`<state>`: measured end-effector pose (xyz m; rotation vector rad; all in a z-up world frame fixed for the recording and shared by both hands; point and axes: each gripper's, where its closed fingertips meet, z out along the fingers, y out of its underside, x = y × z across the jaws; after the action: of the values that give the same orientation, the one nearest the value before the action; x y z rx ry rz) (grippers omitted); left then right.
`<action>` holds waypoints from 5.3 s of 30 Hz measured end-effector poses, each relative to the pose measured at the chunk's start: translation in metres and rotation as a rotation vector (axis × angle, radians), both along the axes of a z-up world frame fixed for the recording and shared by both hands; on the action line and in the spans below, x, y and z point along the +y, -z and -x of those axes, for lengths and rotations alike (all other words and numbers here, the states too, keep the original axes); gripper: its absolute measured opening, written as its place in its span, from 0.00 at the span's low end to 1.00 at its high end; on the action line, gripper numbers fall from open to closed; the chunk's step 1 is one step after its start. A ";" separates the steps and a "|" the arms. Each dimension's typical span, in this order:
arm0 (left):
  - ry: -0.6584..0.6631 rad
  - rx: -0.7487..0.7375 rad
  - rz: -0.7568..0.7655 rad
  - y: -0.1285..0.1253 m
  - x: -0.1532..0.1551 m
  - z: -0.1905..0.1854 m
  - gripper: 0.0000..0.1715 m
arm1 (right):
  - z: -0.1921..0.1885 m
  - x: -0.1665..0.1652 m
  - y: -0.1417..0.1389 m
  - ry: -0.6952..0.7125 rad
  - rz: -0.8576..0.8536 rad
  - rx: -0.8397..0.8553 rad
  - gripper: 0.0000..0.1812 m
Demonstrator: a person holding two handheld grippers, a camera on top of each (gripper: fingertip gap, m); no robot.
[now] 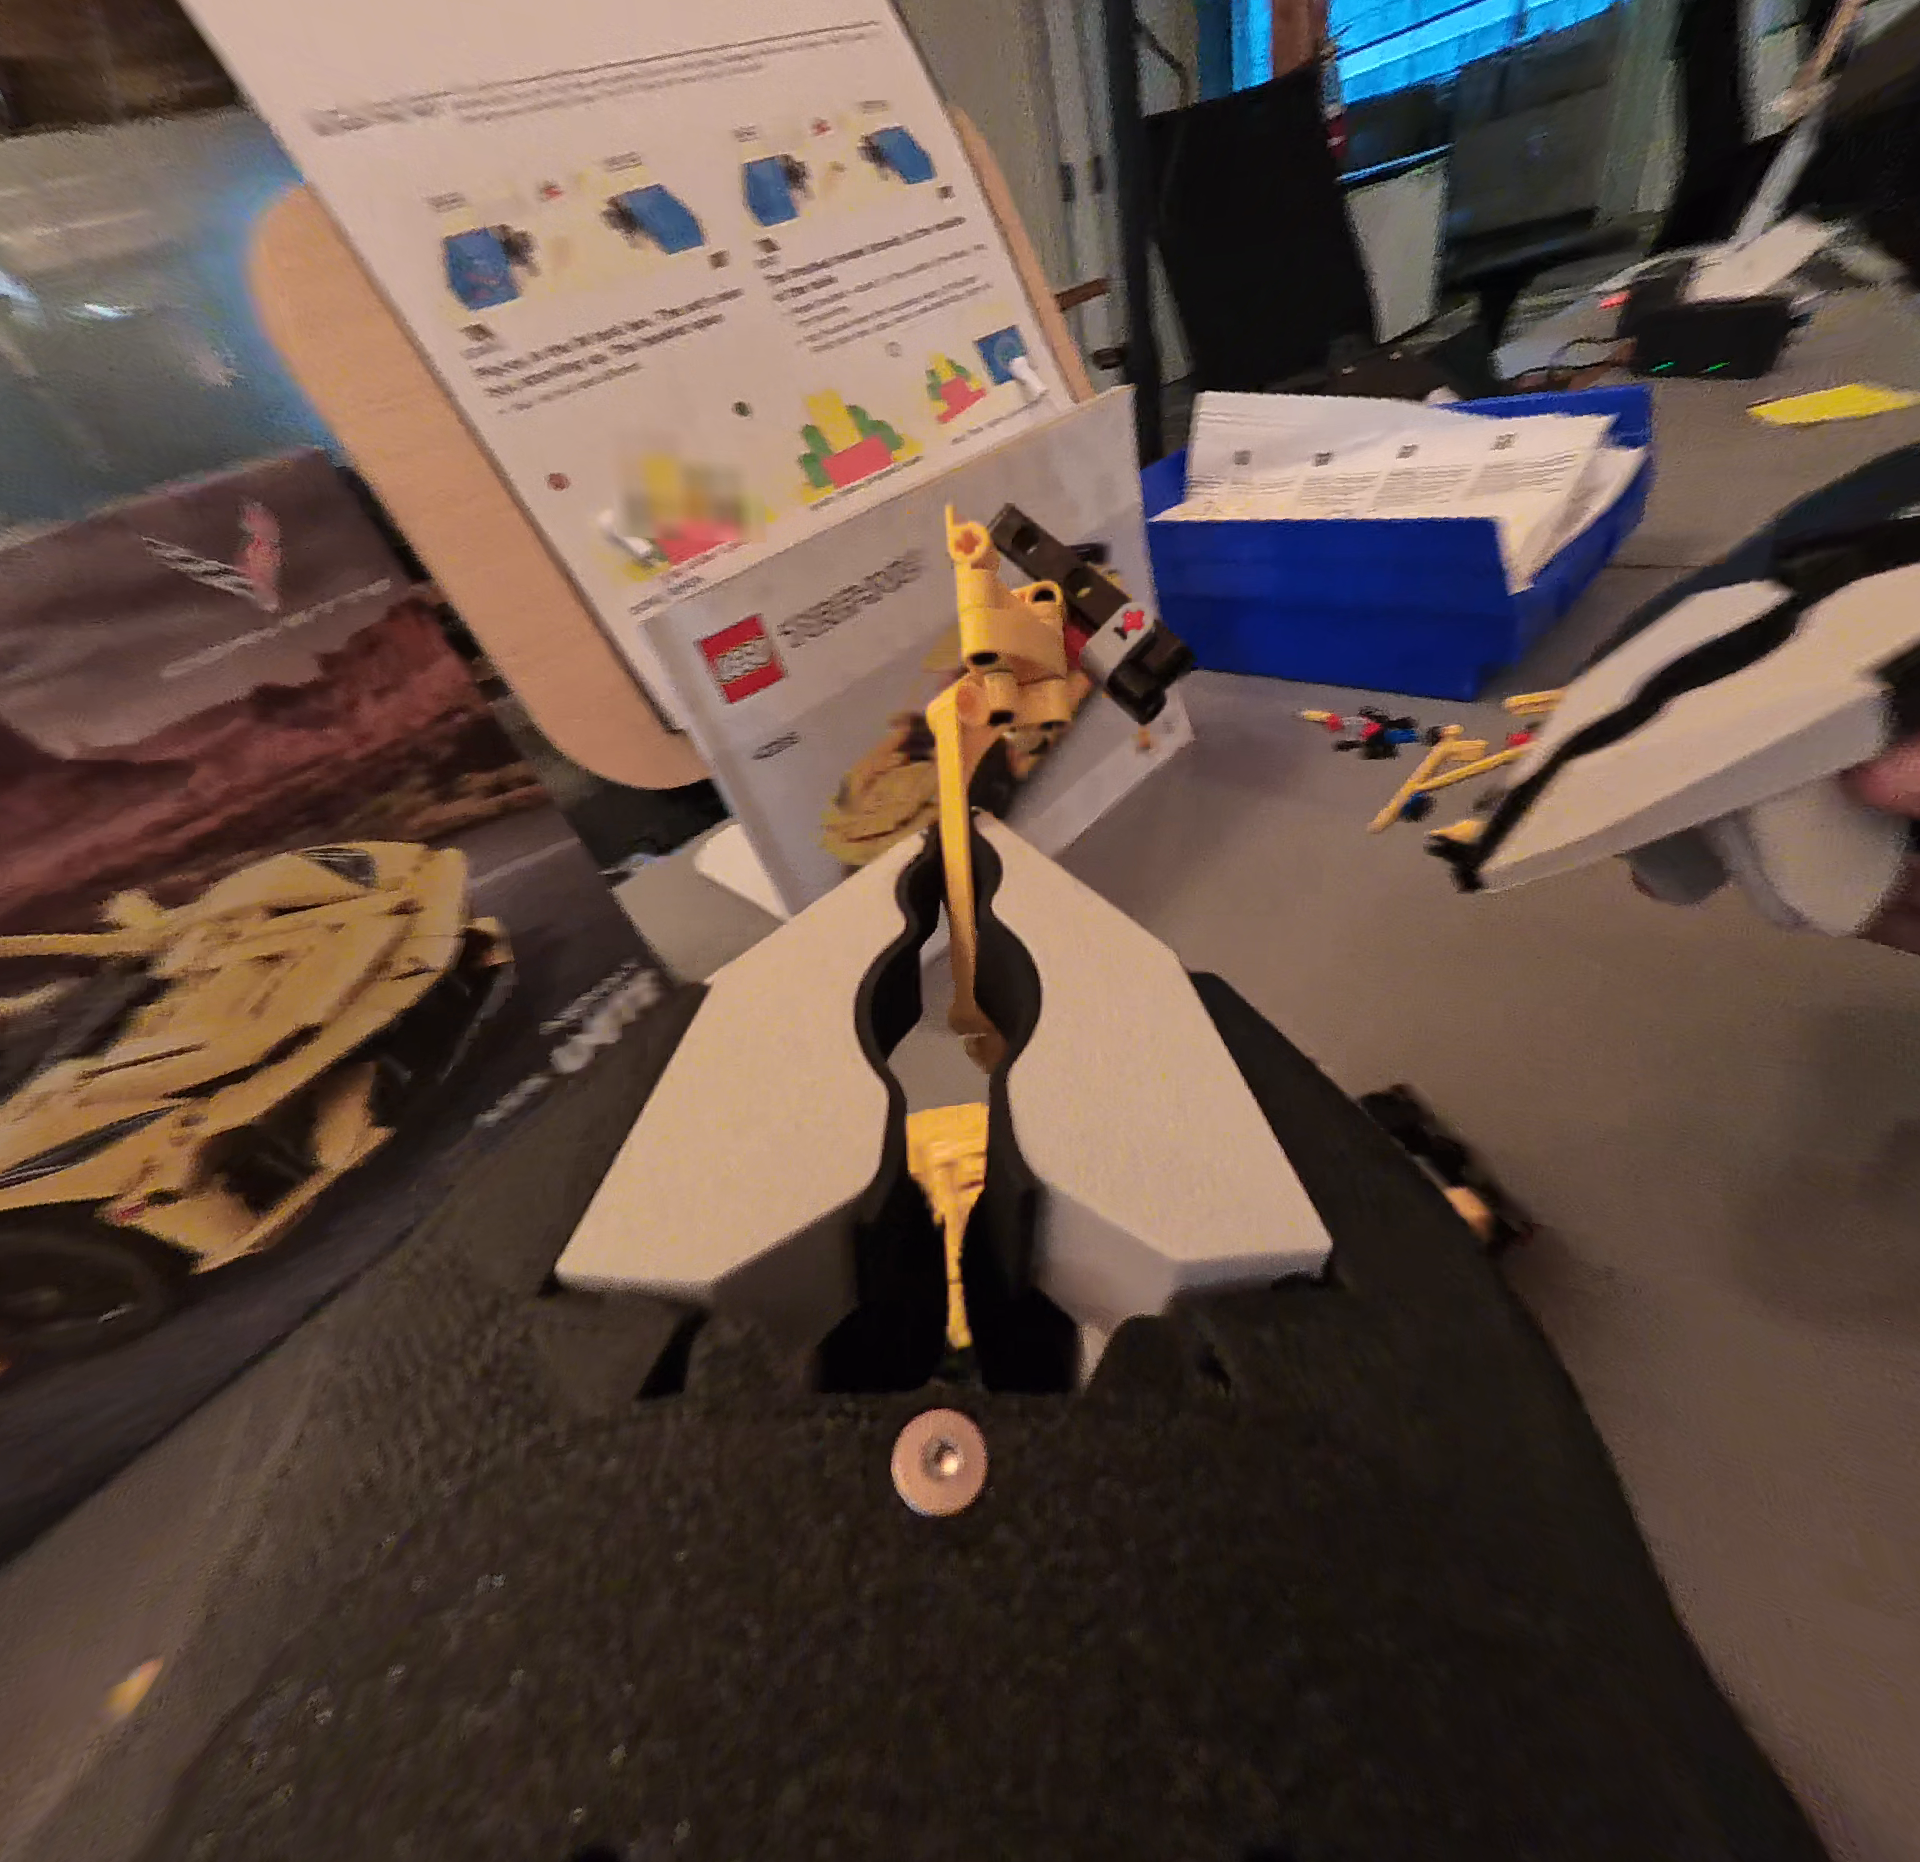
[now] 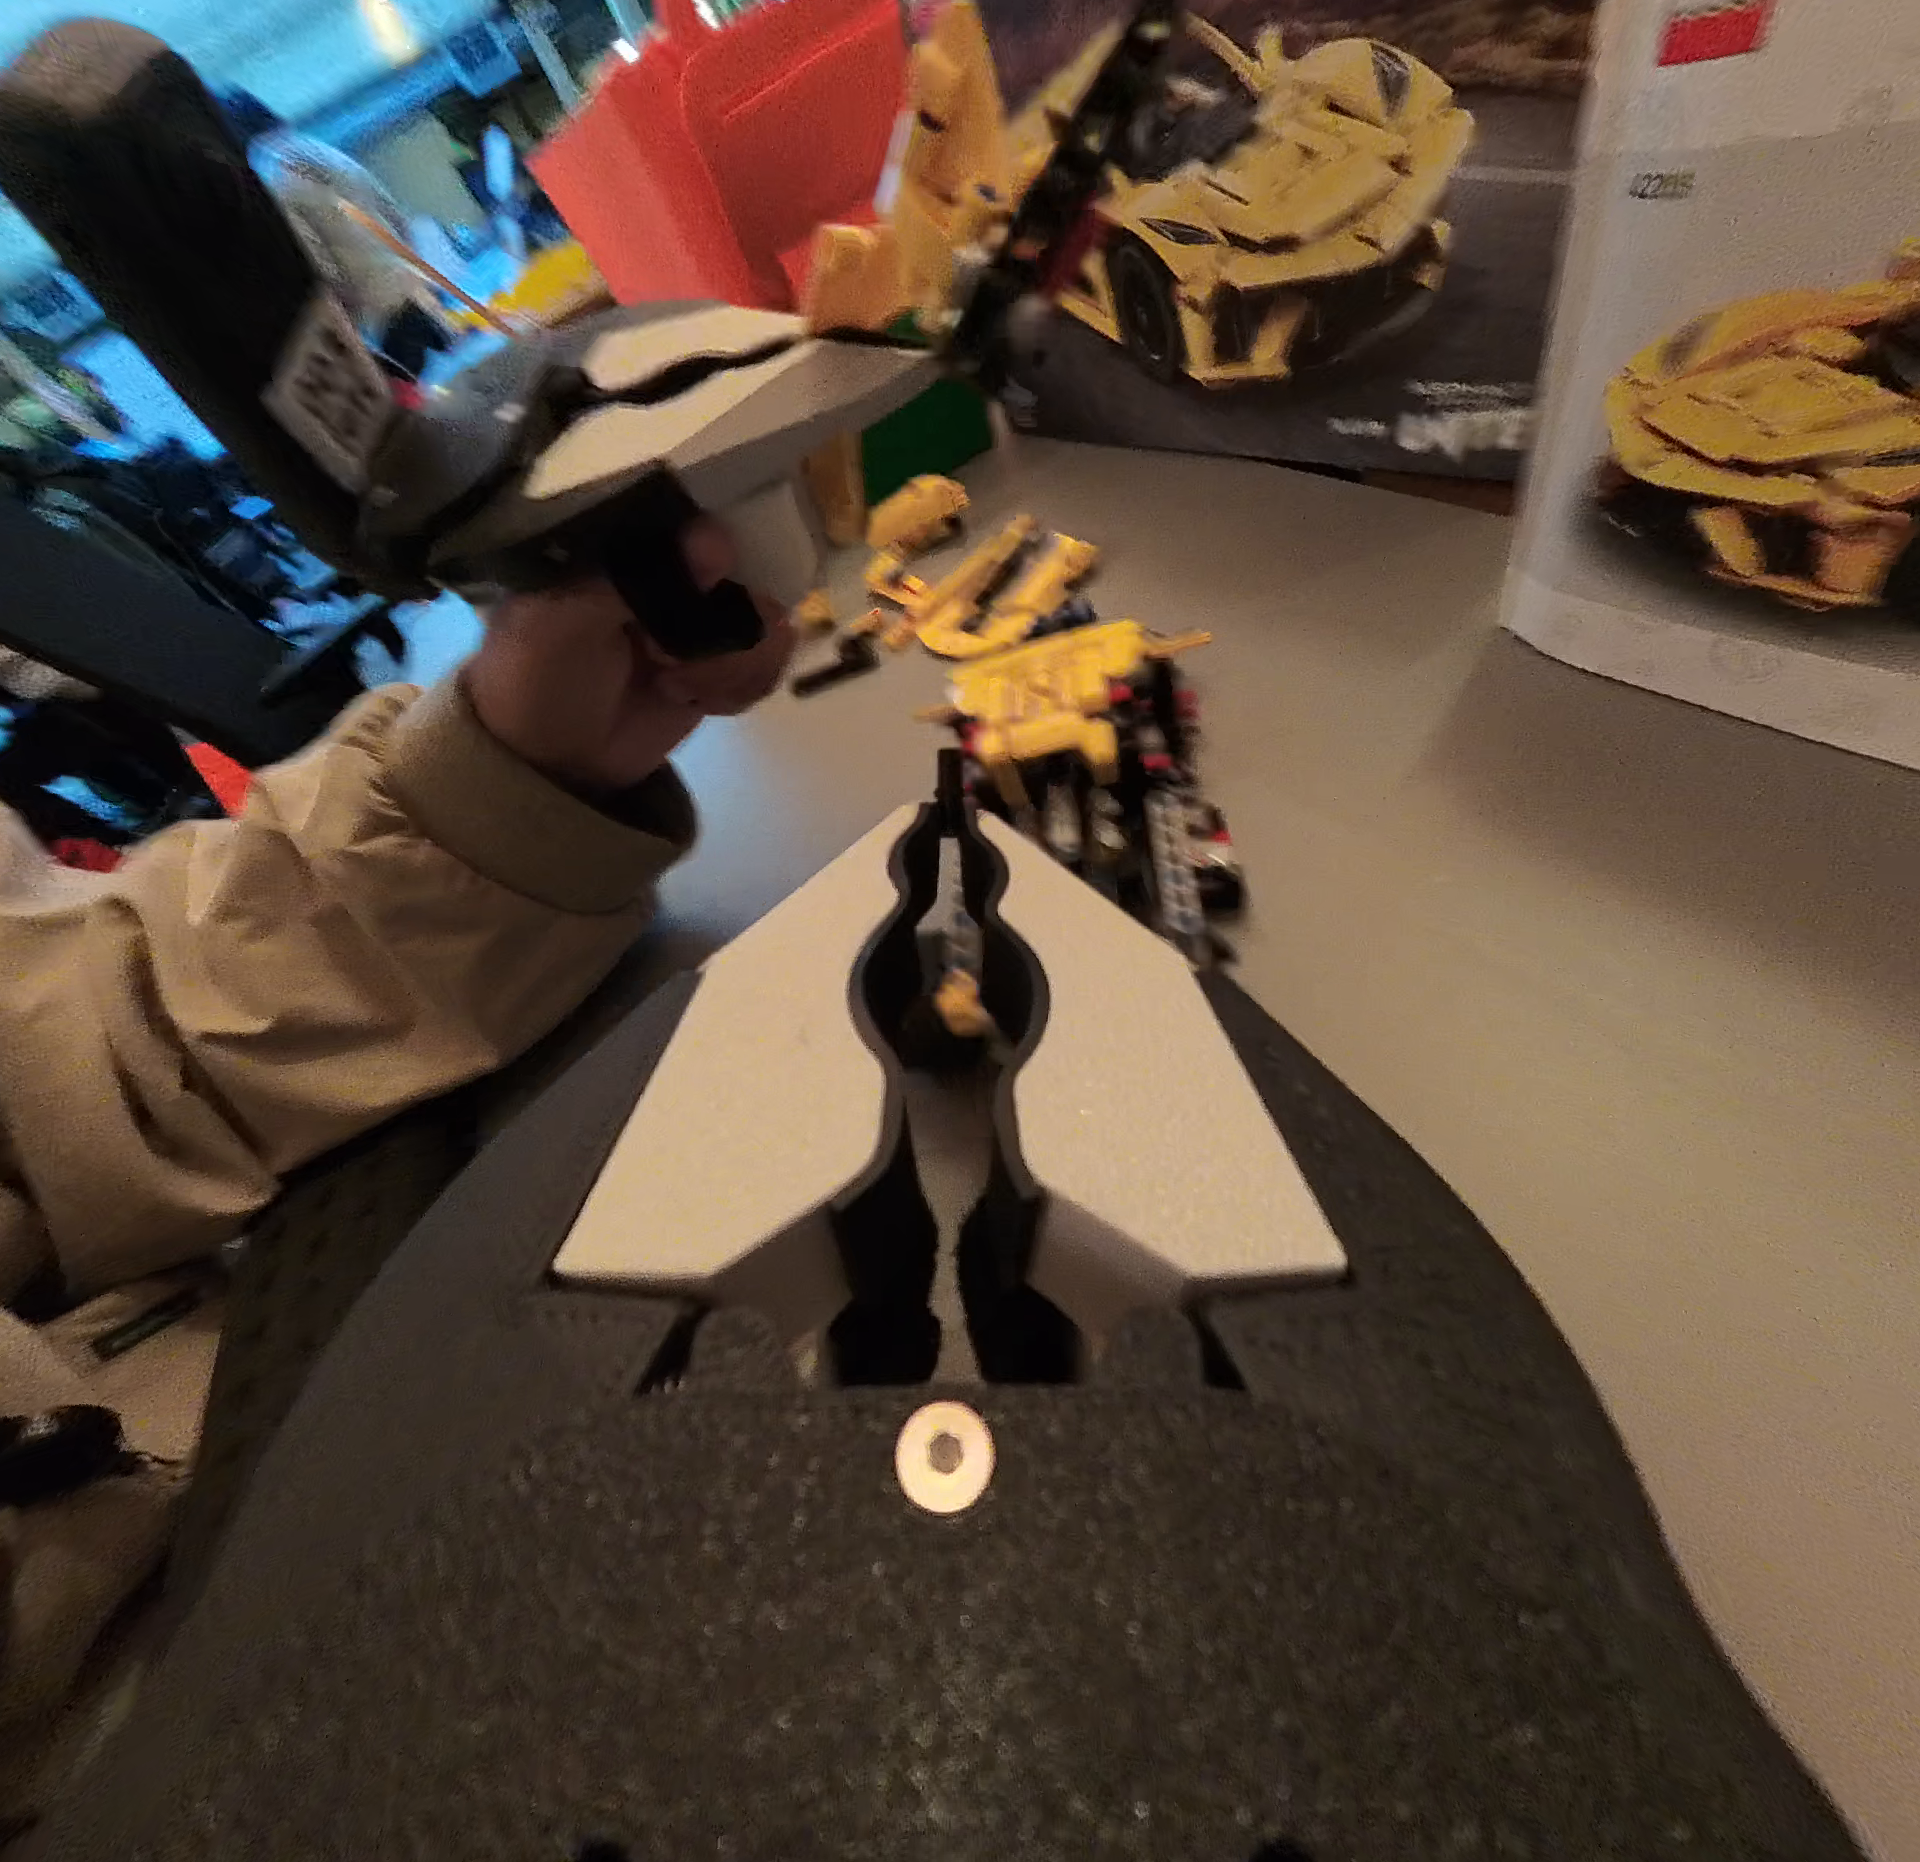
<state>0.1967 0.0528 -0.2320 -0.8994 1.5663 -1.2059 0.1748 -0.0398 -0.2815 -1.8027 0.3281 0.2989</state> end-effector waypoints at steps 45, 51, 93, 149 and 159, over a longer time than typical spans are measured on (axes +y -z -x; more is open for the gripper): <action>0.531 0.276 0.106 0.045 -0.095 0.029 0.01 | -0.006 -0.004 -0.042 -0.063 -0.359 0.329 0.09; 0.500 0.257 0.055 0.045 -0.089 0.029 0.00 | -0.014 -0.009 -0.036 -0.036 -0.281 0.259 0.29; 0.731 0.519 -0.208 0.102 -0.128 0.084 0.01 | -0.019 -0.061 -0.047 -0.223 -0.375 0.260 0.06; 0.786 0.274 0.465 0.020 -0.130 0.059 0.22 | 0.014 -0.020 -0.057 -0.215 -0.467 0.096 0.05; 0.734 0.179 0.659 0.000 -0.129 0.044 0.20 | 0.021 -0.010 -0.056 -0.221 -0.477 0.124 0.05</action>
<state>0.1523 -0.0764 -0.2316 -0.8633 1.7295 -2.3081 0.1534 -0.0493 -0.2258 -1.3514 0.1266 0.5944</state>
